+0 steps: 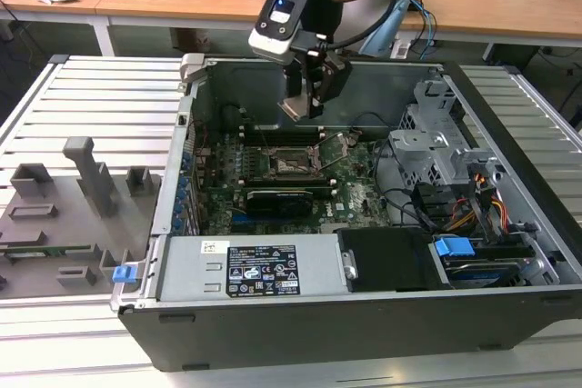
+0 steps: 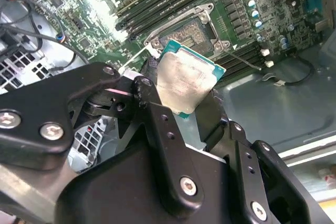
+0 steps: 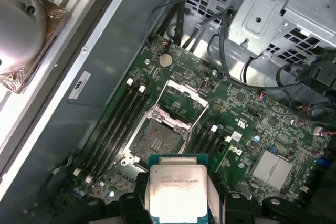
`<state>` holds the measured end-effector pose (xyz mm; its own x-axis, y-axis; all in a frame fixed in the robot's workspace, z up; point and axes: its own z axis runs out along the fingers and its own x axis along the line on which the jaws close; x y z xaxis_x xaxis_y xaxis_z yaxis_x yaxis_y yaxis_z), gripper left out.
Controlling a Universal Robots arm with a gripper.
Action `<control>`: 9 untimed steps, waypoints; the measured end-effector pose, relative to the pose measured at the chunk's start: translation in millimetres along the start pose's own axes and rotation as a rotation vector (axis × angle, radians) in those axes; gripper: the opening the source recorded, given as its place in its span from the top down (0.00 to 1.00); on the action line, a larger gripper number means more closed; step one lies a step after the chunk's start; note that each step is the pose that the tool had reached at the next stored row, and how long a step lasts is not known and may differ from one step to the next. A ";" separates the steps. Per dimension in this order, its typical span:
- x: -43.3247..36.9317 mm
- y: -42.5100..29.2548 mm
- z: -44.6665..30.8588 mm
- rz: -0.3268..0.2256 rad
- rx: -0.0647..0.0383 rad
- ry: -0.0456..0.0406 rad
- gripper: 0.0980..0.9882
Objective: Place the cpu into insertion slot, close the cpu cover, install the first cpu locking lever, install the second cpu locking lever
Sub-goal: 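Place the cpu into insertion slot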
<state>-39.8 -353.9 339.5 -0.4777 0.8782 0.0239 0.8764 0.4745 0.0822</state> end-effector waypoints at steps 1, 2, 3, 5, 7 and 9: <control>0.0 -0.1 1.0 0.008 0.001 -0.0001 0.52; 0.1 -0.4 2.1 0.018 0.002 -0.0005 0.52; 0.3 -0.8 3.0 0.024 0.001 -0.0009 0.52; 0.5 -1.4 5.7 0.037 0.002 -0.0016 0.52; 0.5 -1.6 7.0 0.042 0.002 -0.0019 0.52; 0.5 -1.7 8.4 0.048 0.003 -0.0021 0.52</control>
<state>-41.1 -353.7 331.0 -0.4352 0.9000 0.0256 0.8984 0.4322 0.0784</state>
